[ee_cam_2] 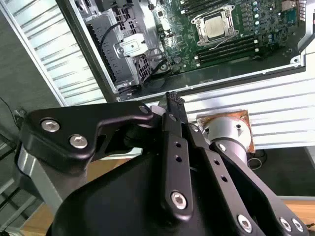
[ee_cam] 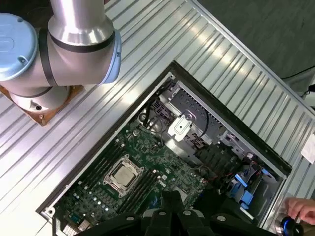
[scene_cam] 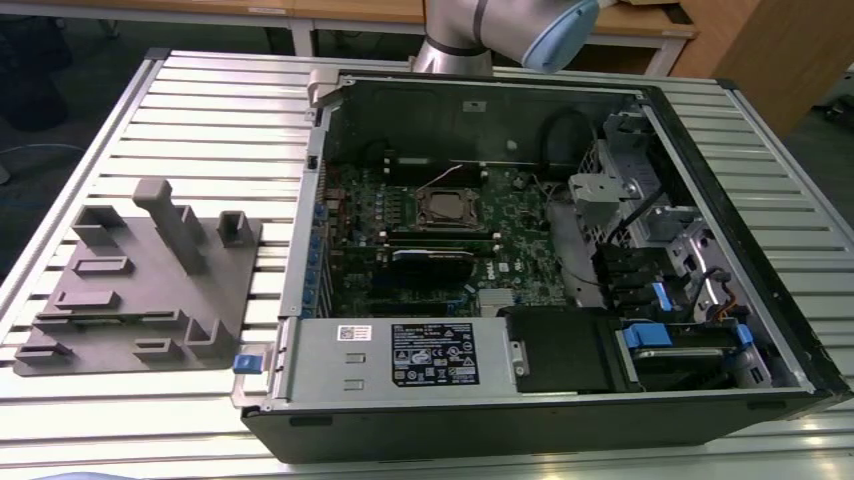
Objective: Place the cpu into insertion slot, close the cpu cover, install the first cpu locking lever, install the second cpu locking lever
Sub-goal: 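Install the first cpu locking lever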
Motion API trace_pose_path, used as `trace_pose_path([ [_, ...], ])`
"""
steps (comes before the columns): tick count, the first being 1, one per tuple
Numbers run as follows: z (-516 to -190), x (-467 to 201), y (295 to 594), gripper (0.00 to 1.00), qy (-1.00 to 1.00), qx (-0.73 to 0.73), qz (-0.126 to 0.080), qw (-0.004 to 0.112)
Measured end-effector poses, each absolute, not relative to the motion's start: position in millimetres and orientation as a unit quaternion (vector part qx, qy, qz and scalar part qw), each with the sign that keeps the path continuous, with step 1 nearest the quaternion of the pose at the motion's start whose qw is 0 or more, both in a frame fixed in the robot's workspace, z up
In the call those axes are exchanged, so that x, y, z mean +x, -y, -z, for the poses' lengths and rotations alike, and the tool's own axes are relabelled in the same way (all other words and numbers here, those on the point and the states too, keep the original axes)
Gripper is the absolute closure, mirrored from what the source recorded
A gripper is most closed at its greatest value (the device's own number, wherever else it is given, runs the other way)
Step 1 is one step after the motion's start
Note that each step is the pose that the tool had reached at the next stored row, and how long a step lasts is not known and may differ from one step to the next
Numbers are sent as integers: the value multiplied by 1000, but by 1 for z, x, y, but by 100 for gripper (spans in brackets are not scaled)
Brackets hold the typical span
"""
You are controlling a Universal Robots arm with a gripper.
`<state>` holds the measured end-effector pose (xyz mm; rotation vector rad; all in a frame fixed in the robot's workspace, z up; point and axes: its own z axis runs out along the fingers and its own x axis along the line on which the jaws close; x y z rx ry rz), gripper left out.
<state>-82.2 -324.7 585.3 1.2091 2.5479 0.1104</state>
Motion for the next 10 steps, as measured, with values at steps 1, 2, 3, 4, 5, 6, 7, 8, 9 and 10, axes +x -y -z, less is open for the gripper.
trace_pose_path([
  [1,-584,-82,325,89,-891,423,-39,159],
  [2,-582,-82,325,89,-891,423,-39,159],
  [3,-580,-82,325,89,-891,423,-39,159],
  [4,-578,-82,325,89,-891,423,-39,159],
  [5,-576,-82,325,89,-891,423,-39,159],
  [6,-574,-82,325,89,-891,423,-39,159],
  [7,-573,-82,325,89,-891,423,-39,159],
  [8,-571,-82,325,89,-891,423,-39,159],
  [9,-569,-82,325,89,-891,423,-39,159],
  [10,-567,-82,325,89,-891,423,-39,159],
])
